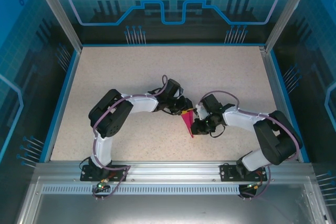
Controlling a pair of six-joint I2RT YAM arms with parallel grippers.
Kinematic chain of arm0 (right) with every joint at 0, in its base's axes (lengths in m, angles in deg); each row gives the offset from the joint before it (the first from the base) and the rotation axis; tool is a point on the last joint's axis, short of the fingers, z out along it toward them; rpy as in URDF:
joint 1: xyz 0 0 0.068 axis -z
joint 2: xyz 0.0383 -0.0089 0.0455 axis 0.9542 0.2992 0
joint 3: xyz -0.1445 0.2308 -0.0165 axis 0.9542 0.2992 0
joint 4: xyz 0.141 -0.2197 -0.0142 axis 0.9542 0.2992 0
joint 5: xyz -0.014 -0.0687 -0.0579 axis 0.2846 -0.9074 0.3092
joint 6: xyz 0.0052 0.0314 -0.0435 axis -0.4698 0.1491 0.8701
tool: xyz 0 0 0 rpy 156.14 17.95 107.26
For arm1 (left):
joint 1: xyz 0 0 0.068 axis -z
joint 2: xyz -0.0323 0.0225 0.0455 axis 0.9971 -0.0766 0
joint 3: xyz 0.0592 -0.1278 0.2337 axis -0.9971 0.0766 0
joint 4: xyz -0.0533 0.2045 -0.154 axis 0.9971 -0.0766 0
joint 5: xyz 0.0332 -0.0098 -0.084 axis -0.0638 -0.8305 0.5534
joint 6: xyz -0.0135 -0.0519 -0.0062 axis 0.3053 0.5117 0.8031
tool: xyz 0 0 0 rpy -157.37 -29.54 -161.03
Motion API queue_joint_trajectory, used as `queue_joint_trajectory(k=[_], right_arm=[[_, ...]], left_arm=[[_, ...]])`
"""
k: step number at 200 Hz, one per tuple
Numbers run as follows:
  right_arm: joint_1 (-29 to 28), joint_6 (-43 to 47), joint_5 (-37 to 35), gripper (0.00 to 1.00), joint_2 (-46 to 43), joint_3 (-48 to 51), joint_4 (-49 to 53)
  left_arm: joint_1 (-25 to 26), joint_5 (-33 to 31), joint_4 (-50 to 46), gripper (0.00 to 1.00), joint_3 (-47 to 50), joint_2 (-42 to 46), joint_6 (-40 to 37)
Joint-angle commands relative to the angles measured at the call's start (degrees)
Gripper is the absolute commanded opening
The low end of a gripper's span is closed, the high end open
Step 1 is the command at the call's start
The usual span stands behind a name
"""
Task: Fold a paper plane with a square sheet of paper (pick it up from the middle)
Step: Fold the wing for the fifth time at the center of the table.
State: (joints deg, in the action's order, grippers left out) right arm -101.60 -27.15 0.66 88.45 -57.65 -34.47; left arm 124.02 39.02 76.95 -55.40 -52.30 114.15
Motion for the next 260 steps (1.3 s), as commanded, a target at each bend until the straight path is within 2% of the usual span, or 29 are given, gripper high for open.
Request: queue_joint_trajectory(k=[1,85,126,154,175,193,219,240,260], right_arm=[[0.71,-4.15,1.59,0.16,-3.14,1.36,-3.74],[0.73,-10.96,1.08,0.17,-4.22,4.71,-9.75],[0.99,-10.85,-0.76,0.19,-6.42,4.71,-7.87],[0.44,-9.28,-2.57,0.37,-11.51,5.30,-5.64],[-3.23,-6.23,-12.62,0.53,-16.39,3.78,1.06],[-8.13,-5.20,-22.95,0.56,-19.02,2.55,5.90],[-14.14,-5.84,-31.90,0.52,-18.62,2.16,6.75],[-18.56,-6.18,-35.91,0.49,-15.20,0.54,6.20],[-23.46,-7.17,-43.72,0.46,-10.86,-2.53,7.98]], left_arm=[[0.16,-0.69,-2.69,0.30,0.58,-1.30,-0.91],[0.90,-0.87,-5.26,0.29,0.37,-2.75,-3.23],[1.11,-0.97,-5.87,0.29,0.48,-2.77,-3.72],[1.06,-0.84,-5.92,0.29,0.23,-2.74,-3.71],[1.14,-0.70,-6.18,0.29,0.10,-2.86,-3.77],[1.20,-0.70,-6.07,0.29,-0.05,-2.90,-3.75],[1.27,-0.61,-6.02,0.29,-0.26,-3.12,-3.69],[1.23,-0.52,-6.17,0.29,-0.16,-3.09,-3.65],[1.28,-0.53,-6.33,0.29,-0.09,-3.12,-3.73]])
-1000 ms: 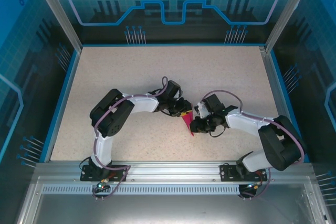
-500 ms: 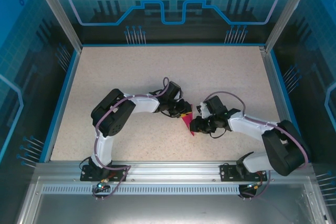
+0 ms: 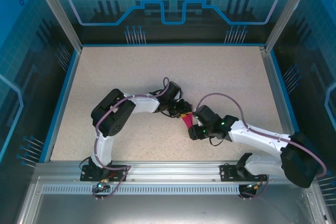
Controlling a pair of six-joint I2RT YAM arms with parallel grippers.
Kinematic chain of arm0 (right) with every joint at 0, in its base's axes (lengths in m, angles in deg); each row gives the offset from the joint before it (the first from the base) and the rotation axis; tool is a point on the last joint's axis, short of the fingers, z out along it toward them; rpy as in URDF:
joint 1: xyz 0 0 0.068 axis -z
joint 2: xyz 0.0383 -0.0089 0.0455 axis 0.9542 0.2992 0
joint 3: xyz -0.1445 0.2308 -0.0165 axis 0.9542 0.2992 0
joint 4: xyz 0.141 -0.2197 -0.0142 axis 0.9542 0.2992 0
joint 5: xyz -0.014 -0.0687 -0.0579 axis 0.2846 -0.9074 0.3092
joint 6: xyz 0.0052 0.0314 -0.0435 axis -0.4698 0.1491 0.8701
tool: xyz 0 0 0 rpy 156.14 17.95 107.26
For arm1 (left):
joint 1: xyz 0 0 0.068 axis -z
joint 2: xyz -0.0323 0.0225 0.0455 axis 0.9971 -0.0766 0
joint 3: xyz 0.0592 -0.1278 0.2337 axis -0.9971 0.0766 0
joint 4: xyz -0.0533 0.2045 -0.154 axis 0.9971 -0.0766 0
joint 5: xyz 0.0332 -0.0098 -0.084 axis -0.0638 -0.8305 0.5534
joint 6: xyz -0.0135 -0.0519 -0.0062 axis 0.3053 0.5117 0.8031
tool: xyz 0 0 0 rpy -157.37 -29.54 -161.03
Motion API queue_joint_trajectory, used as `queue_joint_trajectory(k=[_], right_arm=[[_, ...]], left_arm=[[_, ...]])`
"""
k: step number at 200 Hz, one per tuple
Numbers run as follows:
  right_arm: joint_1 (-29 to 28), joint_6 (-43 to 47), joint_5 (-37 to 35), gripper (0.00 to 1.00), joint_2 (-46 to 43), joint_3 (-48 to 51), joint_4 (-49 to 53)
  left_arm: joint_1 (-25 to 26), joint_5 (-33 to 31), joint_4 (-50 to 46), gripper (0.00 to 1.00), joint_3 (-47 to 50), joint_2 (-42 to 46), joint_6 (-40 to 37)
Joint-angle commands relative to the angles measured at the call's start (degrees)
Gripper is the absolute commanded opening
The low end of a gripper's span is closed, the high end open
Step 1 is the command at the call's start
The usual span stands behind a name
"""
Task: Fold a paper plane with a square sheet of paper (pick it up from the middle)
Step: Fold the wing for the fifth time at the center of the table.
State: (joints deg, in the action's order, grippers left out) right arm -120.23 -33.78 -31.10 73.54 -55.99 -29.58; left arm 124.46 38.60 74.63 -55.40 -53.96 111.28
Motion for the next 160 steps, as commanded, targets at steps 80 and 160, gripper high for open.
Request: queue_joint_trajectory(k=[80,160], right_arm=[[-13.56,-2.75,-21.66,0.34,15.53,-11.02,8.07],[-15.04,-3.08,-23.31,0.29,17.80,-11.77,9.02]], left_arm=[[0.84,-0.20,-4.39,0.29,-0.16,-1.46,-0.82],[0.80,-0.20,-4.66,0.29,-0.05,-1.37,-0.81]])
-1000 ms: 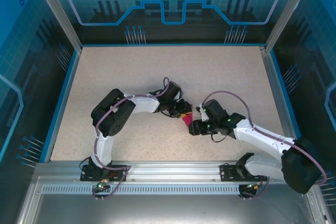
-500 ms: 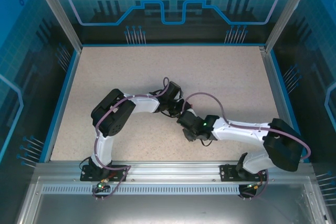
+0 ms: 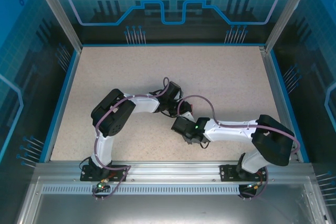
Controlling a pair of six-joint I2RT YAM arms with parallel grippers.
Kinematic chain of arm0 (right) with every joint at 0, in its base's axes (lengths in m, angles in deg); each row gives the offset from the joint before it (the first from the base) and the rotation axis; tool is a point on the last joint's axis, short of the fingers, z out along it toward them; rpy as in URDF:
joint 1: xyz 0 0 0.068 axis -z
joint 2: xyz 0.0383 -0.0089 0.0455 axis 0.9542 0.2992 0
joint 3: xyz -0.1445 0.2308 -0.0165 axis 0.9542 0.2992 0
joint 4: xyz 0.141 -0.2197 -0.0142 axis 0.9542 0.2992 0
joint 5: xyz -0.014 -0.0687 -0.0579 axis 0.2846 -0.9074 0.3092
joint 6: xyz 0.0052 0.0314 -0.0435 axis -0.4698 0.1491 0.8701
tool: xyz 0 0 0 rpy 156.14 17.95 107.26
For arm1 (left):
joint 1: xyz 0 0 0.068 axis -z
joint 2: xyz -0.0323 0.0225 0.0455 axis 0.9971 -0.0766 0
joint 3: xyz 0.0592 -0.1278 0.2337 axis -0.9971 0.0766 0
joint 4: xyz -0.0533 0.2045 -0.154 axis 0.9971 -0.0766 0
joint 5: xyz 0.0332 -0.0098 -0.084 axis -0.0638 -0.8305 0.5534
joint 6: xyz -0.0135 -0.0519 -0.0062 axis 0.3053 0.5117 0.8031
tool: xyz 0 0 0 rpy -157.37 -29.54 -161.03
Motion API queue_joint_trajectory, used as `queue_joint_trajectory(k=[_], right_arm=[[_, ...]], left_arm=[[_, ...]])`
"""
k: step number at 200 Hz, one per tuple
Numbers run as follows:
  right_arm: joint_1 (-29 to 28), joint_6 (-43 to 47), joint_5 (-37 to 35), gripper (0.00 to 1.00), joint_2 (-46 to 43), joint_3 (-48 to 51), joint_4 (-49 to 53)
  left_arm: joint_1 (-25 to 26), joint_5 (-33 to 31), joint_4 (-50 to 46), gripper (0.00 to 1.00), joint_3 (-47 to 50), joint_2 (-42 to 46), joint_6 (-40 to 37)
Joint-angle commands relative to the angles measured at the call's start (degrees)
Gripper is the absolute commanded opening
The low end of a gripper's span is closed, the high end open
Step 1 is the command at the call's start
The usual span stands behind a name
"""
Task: Fold a paper plane with a square sheet of paper (pick it up from the middle)
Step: Fold the wing for the fifth time at the center of the table.
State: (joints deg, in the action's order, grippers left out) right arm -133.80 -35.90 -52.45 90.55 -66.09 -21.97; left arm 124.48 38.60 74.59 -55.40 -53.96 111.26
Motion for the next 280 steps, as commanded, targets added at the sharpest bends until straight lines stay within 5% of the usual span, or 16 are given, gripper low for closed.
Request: queue_joint_trajectory(k=[1,55,280], right_arm=[[-1.46,-0.95,-1.95,0.29,0.73,-1.68,1.42],[-4.23,-1.16,-7.54,0.37,2.04,-4.54,5.66],[-6.53,-2.51,-12.57,0.22,13.14,-11.13,11.97]], left_arm=[[0.82,-0.20,-4.59,0.29,-0.06,-1.37,-0.82],[0.81,-0.11,-4.67,0.29,-0.25,-1.63,-0.73],[0.80,-0.28,-5.16,0.29,0.14,-1.63,-0.84]])
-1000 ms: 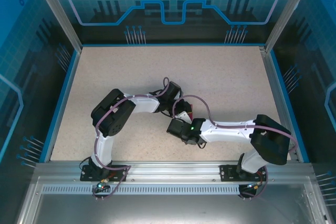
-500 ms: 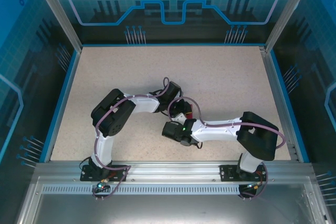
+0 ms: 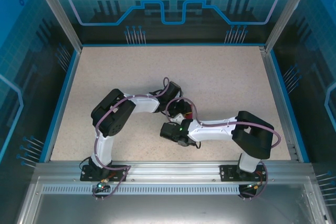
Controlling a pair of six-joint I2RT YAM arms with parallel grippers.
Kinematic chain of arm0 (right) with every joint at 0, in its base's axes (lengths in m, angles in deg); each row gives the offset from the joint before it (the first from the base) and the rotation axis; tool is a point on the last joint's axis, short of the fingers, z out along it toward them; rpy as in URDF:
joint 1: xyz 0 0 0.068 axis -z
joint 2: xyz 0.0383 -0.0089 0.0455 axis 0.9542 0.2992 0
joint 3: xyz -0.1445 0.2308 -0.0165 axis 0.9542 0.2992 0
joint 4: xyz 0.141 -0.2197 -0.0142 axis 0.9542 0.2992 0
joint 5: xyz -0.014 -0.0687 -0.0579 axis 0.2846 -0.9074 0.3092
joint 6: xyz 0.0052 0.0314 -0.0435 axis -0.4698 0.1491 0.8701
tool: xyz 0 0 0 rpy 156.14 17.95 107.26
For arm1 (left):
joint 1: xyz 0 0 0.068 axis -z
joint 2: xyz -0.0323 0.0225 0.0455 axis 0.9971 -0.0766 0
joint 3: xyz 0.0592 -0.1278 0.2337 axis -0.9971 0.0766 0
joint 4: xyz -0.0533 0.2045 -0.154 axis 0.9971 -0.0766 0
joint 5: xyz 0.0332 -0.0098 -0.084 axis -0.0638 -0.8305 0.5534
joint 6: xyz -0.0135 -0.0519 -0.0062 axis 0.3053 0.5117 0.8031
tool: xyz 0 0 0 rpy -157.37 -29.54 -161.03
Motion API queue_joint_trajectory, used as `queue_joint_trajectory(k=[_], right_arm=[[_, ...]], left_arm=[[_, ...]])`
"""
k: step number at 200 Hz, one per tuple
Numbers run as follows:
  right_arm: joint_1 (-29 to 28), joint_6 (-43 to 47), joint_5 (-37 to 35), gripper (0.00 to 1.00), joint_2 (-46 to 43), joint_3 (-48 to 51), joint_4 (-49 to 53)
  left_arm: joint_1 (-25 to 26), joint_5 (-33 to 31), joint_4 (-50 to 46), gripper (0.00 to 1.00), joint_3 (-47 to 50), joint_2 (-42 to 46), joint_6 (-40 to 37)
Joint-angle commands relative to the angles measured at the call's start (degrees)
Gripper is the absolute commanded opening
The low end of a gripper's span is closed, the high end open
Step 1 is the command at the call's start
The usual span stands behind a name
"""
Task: Fold a paper plane with a square sheet of paper (pick it up from the middle)
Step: Fold the wing for the fifth time at the center of the table.
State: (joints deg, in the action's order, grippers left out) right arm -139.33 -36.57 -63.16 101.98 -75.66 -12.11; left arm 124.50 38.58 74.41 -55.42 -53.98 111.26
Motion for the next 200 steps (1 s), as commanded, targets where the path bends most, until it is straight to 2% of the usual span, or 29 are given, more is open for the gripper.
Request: queue_joint_trajectory(k=[1,62,107,169,200], right_arm=[[-1.01,-1.84,-1.82,0.22,1.76,-1.58,2.15],[-1.02,-2.21,-0.78,0.19,3.16,-0.17,0.34],[1.24,-0.59,8.17,0.17,-1.32,5.98,-8.85],[3.36,0.67,11.54,0.12,-1.70,7.83,-10.50],[4.35,-0.74,12.47,0.23,-6.48,8.32,-10.28]], left_arm=[[0.80,-0.26,-5.00,0.29,0.14,-1.61,-0.84],[0.74,-0.26,-5.29,0.29,0.05,-1.85,-0.85],[0.66,-0.35,-5.97,0.29,-0.06,-1.79,-1.19],[0.74,-0.35,-6.15,0.29,-0.41,-1.97,-1.24],[0.67,-0.31,-6.32,0.29,-0.36,-1.97,-1.28]])
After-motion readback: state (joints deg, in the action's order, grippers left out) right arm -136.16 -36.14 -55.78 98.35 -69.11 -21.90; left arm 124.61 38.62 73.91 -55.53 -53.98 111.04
